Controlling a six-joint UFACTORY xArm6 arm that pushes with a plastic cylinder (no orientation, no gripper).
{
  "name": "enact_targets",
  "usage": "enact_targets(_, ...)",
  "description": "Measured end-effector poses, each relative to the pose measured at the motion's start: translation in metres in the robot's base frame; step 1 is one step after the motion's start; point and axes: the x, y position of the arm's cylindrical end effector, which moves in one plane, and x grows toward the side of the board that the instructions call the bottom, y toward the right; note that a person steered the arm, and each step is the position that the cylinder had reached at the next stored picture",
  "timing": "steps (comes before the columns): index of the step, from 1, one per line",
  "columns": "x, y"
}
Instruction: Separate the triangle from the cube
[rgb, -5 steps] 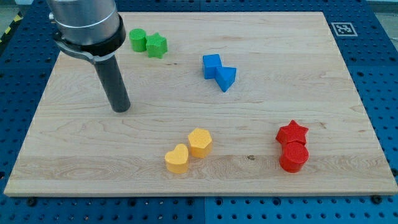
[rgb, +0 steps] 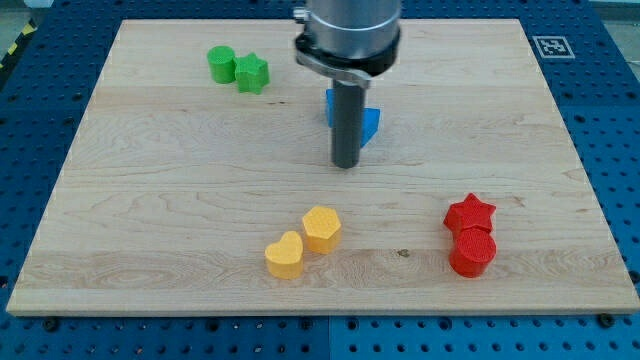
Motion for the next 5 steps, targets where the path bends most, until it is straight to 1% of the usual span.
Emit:
enact_targets(1, 0.000, 0.000)
enact_targets(2, 0.000, 0.020)
enact_targets(3, 0.000, 0.074)
enact_targets(4, -0.008, 0.102)
enact_targets(5, -0.044, 0.101)
